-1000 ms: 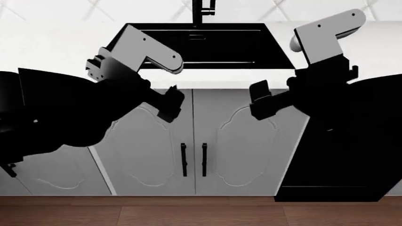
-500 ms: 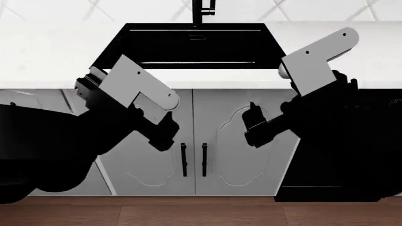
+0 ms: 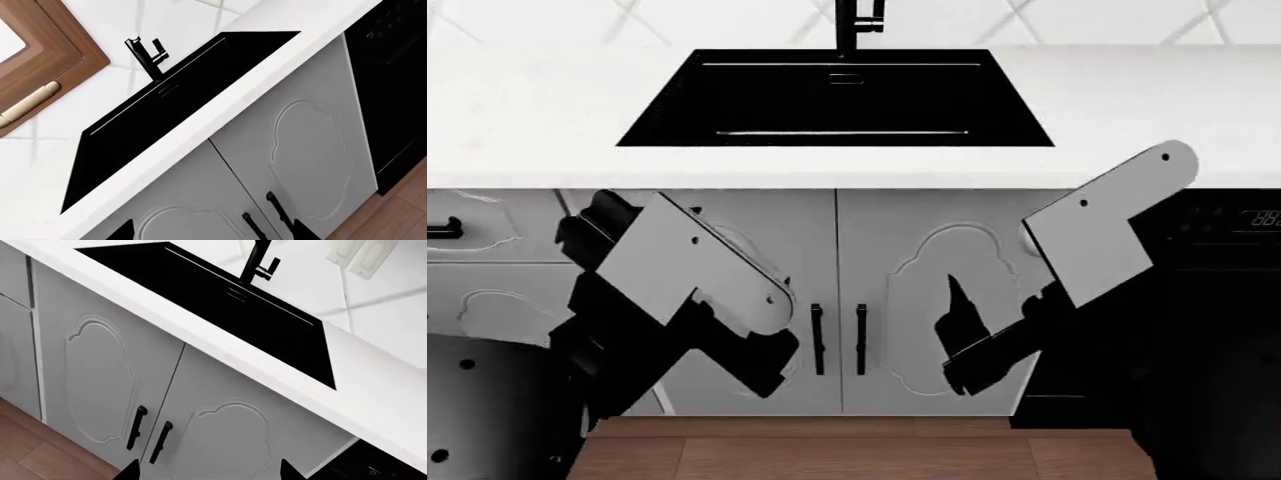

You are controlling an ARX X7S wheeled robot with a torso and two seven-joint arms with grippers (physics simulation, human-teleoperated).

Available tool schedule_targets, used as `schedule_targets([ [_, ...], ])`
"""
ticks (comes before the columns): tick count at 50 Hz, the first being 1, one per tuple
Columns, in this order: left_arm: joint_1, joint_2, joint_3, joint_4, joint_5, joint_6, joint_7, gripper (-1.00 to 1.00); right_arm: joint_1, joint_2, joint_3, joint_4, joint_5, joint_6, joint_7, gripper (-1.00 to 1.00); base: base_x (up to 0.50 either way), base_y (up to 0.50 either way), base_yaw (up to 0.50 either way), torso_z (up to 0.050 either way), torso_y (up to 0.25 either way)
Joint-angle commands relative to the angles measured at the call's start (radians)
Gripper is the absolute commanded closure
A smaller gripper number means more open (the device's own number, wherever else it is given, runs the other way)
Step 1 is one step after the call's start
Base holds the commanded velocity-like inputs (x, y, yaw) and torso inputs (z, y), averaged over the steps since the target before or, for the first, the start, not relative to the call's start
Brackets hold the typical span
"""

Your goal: Pick and place the shaker into the drawer. Then close the cabinet.

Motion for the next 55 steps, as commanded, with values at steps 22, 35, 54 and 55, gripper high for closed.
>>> schedule_targets([
  [22,-0.034,-0.077,-0.031,0.195,-0.109,0.008,-0.120,-1.00,-0.078,0.073,0.033,-0.198,0.031,-0.078,0.031,-1.00,0.09,0.00,0.00,0.000,0.000],
  [35,-0.028,-0.072,-0.030,0.198,-0.106,0.009,-0.123,-1.00,-0.084,0.071,0.032,-0.213,0.040,-0.084,0.032,-1.00,0.50,0.00,0.00,0.000,0.002],
  [54,-0.022,-0.072,-0.032,0.218,-0.117,0.015,-0.141,-1.00,-0.101,0.068,0.029,-0.228,0.032,-0.091,0.039,-1.00,0.50,0.00,0.00,0.000,0.001],
  [55,-0.021,-0.072,-0.032,0.218,-0.116,0.016,-0.141,-1.00,-0.101,0.068,0.029,-0.229,0.032,-0.092,0.039,-1.00,0.50,0.00,0.00,0.000,0.000],
])
